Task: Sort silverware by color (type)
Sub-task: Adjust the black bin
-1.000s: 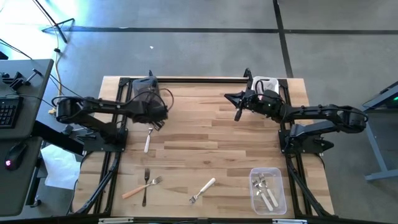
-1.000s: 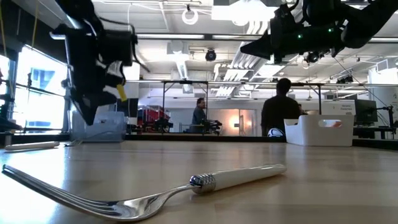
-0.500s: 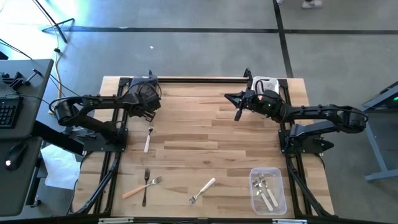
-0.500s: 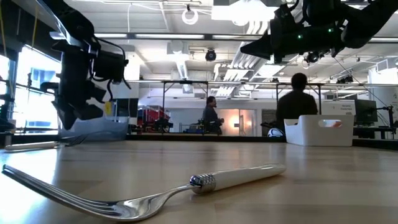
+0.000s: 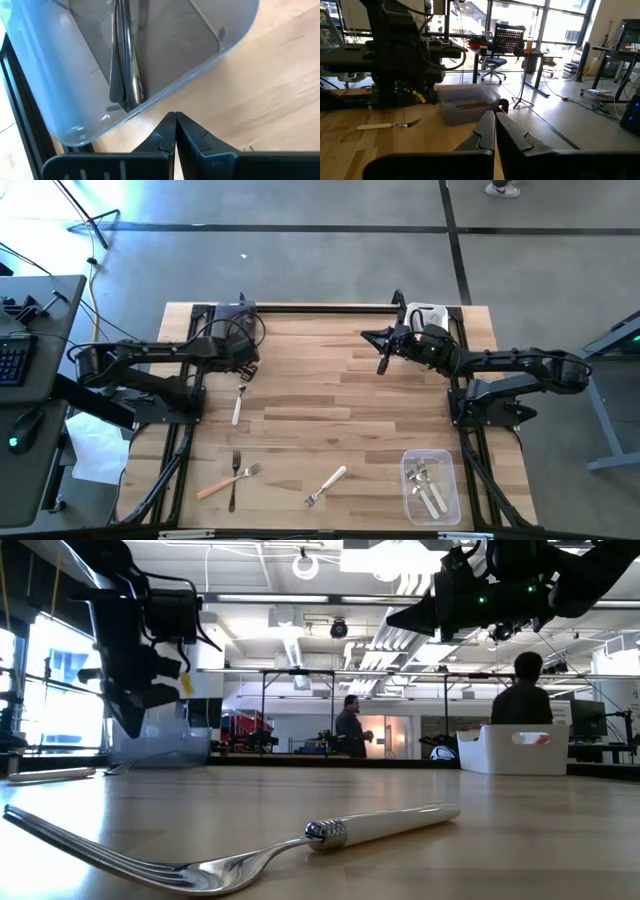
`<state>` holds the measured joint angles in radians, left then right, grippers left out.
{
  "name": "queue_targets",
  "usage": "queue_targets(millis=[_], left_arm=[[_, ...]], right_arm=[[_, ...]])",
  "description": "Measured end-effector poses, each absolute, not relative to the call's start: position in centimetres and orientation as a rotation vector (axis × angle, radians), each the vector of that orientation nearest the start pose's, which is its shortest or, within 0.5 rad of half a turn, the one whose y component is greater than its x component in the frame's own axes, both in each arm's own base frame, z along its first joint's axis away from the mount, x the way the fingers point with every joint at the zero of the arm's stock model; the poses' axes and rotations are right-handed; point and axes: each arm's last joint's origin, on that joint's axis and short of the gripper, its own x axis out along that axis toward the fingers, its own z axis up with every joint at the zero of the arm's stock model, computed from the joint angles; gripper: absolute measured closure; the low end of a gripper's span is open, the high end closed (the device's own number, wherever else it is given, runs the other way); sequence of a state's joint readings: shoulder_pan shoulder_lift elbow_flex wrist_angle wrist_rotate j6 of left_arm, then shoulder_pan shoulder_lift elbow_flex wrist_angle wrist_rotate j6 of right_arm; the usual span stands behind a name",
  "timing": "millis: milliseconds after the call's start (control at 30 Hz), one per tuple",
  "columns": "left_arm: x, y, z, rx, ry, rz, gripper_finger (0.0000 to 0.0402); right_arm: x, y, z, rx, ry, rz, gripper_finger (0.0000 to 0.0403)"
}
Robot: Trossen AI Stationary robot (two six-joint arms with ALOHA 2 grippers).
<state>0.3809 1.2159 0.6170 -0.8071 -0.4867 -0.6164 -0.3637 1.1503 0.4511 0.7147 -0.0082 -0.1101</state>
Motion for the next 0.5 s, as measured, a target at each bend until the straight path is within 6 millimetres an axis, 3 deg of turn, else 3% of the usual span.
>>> queue_targets(millis=[300, 500], left_arm=[[16.6, 8.6, 17.0, -0.315, 1.122, 1.168, 0.0401], [16.9, 6.5, 18.4, -0.258, 1.006, 1.118, 0.0401]], right_arm=[[21.9, -8.4, 23.4, -0.109, 0.005, -0.385, 0.0403], [22.6, -7.6, 23.9, -0.113, 0.023, -0.368, 0.0403]])
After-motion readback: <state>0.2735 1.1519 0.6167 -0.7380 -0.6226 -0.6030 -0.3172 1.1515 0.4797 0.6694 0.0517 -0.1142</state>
